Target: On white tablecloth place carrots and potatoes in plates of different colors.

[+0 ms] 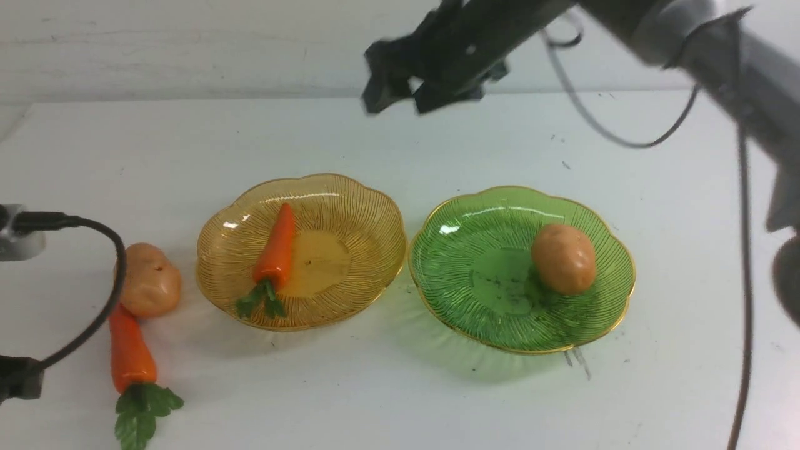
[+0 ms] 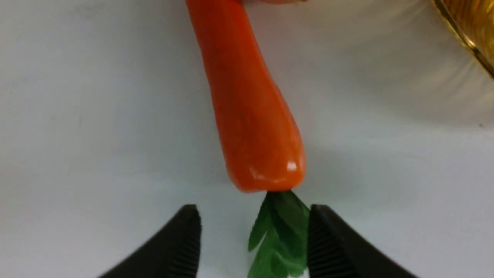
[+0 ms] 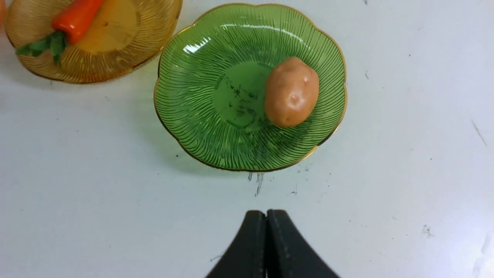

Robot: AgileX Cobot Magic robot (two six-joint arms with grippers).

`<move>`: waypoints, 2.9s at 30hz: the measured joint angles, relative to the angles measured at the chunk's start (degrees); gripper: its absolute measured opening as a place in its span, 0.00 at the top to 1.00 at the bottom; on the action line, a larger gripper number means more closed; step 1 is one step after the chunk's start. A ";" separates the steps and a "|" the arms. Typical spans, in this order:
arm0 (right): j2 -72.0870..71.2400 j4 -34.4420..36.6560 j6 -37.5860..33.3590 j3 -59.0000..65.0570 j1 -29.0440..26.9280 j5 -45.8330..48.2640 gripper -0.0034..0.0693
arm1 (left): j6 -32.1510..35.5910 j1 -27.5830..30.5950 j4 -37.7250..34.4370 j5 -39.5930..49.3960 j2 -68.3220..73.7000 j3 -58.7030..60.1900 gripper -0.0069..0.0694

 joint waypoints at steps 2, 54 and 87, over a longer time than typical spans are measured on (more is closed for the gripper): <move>-2.42 0.00 0.08 0.91 0.00 0.05 0.97 | 0.00 0.00 0.00 -3.32 3.15 0.00 0.29; -4.84 3.64 0.16 1.39 0.00 -1.04 0.97 | -2.31 -23.46 -3.88 0.34 21.79 -37.36 0.56; -4.80 4.15 0.16 1.39 0.00 -0.99 0.97 | 5.98 -6.80 7.99 27.06 26.75 -53.92 0.90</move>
